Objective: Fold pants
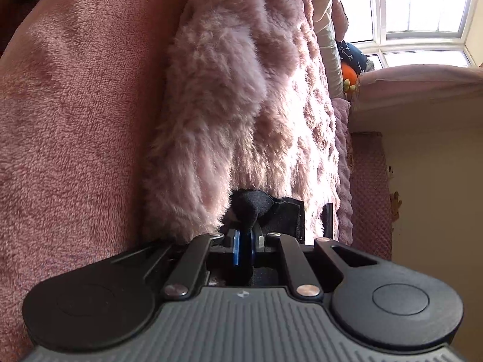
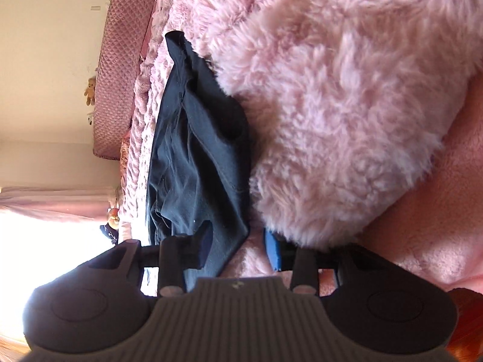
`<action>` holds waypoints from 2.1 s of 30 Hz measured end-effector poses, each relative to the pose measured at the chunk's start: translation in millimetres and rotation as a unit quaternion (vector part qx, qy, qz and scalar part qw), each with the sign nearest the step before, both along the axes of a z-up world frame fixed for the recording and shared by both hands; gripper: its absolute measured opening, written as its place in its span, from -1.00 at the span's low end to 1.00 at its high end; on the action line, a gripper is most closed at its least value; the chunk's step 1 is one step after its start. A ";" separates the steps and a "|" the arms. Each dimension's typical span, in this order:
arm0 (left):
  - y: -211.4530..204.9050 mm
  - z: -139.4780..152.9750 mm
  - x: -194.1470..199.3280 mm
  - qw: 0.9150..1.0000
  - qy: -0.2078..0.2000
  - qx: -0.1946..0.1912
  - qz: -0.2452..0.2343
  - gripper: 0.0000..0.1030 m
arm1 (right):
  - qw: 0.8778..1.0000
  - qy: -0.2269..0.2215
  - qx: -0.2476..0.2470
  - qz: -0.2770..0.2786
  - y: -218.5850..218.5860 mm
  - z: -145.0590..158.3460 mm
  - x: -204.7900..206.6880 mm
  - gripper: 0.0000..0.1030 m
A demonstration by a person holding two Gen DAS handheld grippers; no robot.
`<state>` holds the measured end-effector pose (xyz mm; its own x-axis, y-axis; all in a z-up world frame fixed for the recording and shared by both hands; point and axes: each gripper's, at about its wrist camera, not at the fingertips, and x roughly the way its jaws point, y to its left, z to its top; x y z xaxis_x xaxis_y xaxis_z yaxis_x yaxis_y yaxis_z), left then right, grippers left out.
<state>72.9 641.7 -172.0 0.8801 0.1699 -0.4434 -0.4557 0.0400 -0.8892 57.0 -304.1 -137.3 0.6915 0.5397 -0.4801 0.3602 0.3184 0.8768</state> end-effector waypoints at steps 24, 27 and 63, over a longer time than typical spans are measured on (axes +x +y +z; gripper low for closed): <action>-19.5 64.3 5.6 0.996 0.031 0.014 0.079 -0.96 | 0.990 -0.141 -0.011 0.015 6.7 54.2 55.0 -1.00; -18.0 79.8 17.5 0.997 0.014 0.009 0.069 -0.96 | 0.986 -0.164 -0.015 0.017 5.6 66.4 82.6 -1.00; -2.5 92.0 264.8 0.991 0.085 0.037 0.097 -0.78 | 0.986 -0.145 -0.078 -0.033 22.9 24.3 421.3 -1.00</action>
